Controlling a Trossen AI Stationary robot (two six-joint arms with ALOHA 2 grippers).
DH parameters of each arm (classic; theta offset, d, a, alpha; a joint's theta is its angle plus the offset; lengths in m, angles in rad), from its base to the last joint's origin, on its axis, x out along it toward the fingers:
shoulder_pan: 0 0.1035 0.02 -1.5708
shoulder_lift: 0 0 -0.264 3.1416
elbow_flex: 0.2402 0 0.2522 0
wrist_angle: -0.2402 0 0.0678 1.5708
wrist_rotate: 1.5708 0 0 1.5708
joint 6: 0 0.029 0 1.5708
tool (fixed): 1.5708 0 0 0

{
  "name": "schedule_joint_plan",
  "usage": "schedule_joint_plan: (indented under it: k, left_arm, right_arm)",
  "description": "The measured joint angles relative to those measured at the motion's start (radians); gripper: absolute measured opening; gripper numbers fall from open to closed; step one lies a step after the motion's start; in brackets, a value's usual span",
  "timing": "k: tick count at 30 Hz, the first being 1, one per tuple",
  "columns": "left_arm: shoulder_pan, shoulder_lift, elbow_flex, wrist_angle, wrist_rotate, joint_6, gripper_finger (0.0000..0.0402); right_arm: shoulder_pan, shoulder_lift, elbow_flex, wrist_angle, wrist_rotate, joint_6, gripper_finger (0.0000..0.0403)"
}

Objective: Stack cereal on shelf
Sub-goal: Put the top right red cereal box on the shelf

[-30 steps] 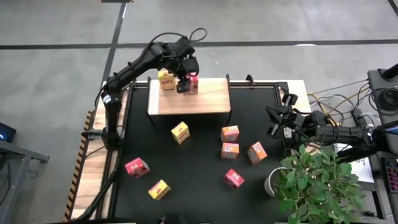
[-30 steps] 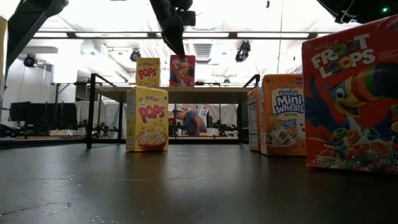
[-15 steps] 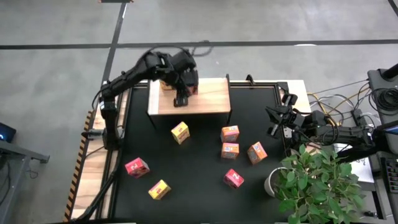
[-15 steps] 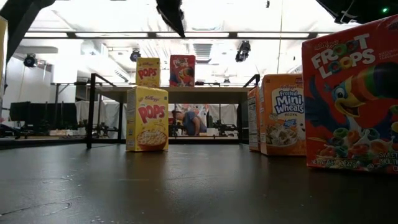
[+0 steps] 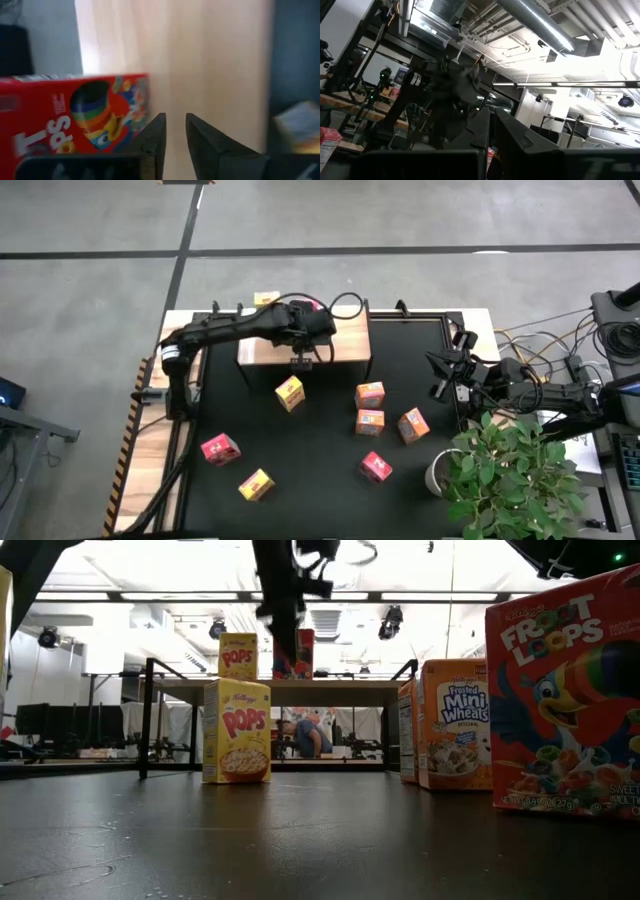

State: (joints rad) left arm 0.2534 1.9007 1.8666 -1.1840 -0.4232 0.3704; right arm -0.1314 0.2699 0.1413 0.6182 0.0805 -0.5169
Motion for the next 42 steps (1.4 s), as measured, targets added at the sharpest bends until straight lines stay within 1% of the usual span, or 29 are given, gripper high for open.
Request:
schedule_joint_plan:
  k: [4,18,28,42]
  left_arm:
    - [0.032,0.0,-0.048,0.056,-0.016,0.034,0.004]
    - [0.093,0.0,-0.04,0.151,-0.013,0.127,0.0039]
    - [0.101,0.0,-0.044,0.151,-0.011,0.17,0.0039]
    - [0.106,0.001,-0.044,0.162,-0.011,0.171,0.0039]
  right_arm:
    - [0.0,0.0,0.0,0.0,0.0,0.0,0.0018]
    - [0.0,0.0,0.0,0.0,0.0,-0.007,0.0018]
    - [0.0,0.0,0.0,0.0,0.0,-0.007,0.0018]
    - [0.0,0.0,0.0,0.0,0.0,-0.007,0.0018]
